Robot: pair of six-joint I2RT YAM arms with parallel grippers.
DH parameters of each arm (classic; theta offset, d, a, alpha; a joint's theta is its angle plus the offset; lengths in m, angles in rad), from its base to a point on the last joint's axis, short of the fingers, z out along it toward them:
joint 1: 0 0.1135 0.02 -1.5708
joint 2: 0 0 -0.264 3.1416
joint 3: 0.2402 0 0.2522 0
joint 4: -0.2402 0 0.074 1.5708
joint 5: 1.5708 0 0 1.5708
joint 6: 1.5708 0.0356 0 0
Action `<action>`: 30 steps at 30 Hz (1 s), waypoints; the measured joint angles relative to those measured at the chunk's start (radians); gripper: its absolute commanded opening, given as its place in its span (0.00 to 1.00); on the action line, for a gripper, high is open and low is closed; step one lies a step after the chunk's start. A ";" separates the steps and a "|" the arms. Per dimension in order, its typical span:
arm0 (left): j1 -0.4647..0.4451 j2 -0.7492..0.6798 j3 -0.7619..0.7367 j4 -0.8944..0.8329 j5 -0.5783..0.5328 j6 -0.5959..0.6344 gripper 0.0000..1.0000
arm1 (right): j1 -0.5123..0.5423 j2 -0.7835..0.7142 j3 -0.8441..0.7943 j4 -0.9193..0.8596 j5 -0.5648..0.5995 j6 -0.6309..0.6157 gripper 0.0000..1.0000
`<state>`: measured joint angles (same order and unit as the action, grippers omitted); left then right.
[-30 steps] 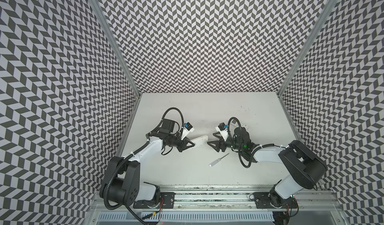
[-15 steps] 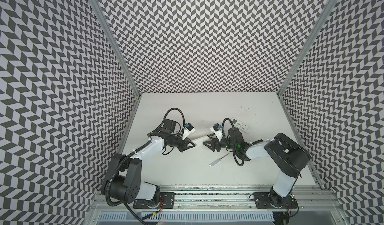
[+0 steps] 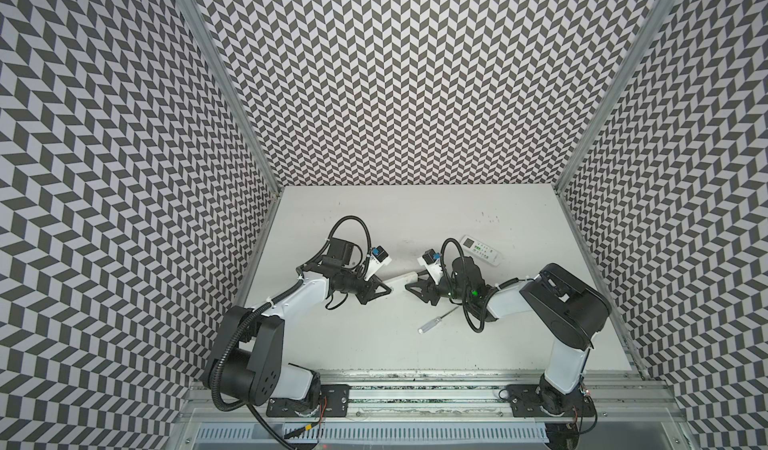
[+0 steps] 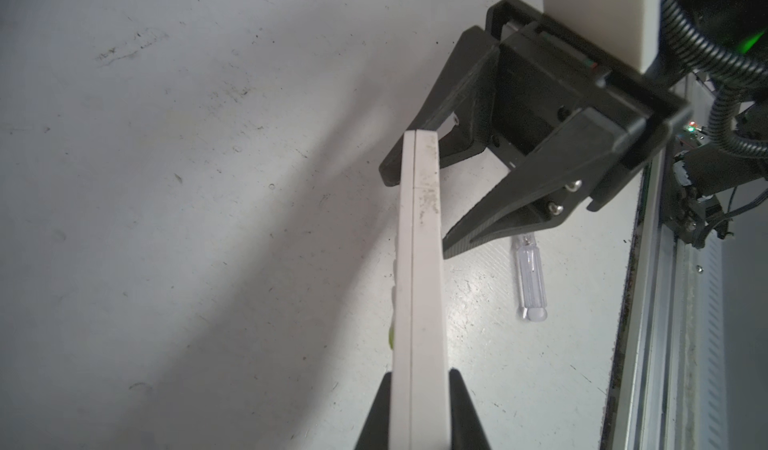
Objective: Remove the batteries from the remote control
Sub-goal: 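Pinch the battery cover with the right gripper and slide it off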
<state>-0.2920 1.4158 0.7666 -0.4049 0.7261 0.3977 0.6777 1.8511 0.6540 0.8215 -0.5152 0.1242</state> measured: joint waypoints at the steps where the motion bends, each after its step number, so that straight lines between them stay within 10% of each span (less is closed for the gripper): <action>1: 0.000 0.000 0.000 0.000 -0.004 -0.002 0.00 | 0.000 0.002 0.000 -0.001 0.005 -0.001 0.40; 12: 0.004 0.000 0.000 0.003 -0.034 -0.004 0.00 | 0.000 0.002 0.000 -0.014 0.053 -0.025 0.29; 21: -0.005 0.000 0.000 0.008 -0.009 -0.002 0.00 | 0.003 0.001 0.000 -0.004 0.024 -0.029 0.53; 30: -0.002 0.000 0.000 0.008 -0.017 0.006 0.00 | 0.000 0.002 0.011 -0.027 0.037 -0.027 0.34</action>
<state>-0.2939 1.4158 0.7666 -0.3969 0.7094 0.4034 0.6781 1.8526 0.6647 0.7948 -0.4782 0.0971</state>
